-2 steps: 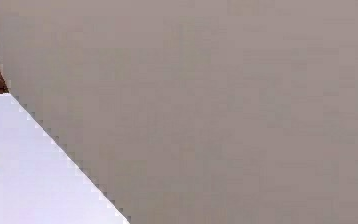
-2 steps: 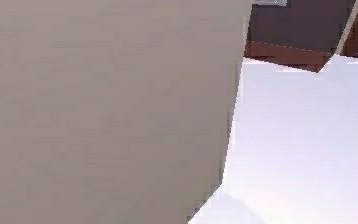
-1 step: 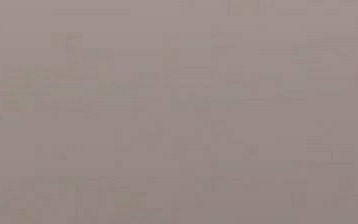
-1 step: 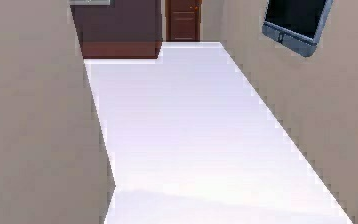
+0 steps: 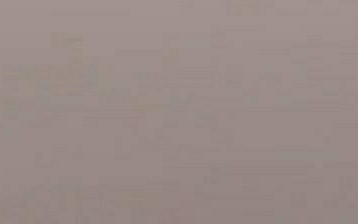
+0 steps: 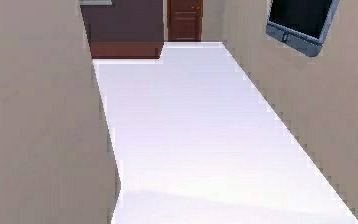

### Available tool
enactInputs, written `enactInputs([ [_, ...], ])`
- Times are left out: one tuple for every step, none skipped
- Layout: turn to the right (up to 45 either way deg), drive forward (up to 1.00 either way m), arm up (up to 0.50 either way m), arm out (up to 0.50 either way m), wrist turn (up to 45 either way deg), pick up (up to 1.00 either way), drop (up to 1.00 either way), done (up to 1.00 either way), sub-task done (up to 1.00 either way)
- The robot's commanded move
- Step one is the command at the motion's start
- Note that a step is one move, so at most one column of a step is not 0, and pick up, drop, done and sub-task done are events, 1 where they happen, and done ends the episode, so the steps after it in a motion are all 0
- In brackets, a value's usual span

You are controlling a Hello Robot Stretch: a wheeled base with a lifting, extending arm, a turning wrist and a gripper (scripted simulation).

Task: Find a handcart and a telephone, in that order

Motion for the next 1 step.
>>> enactInputs([
  [-45.0,0.00,0.00,0.00,0.0,0.00,0.00,0.00,0.00],
])
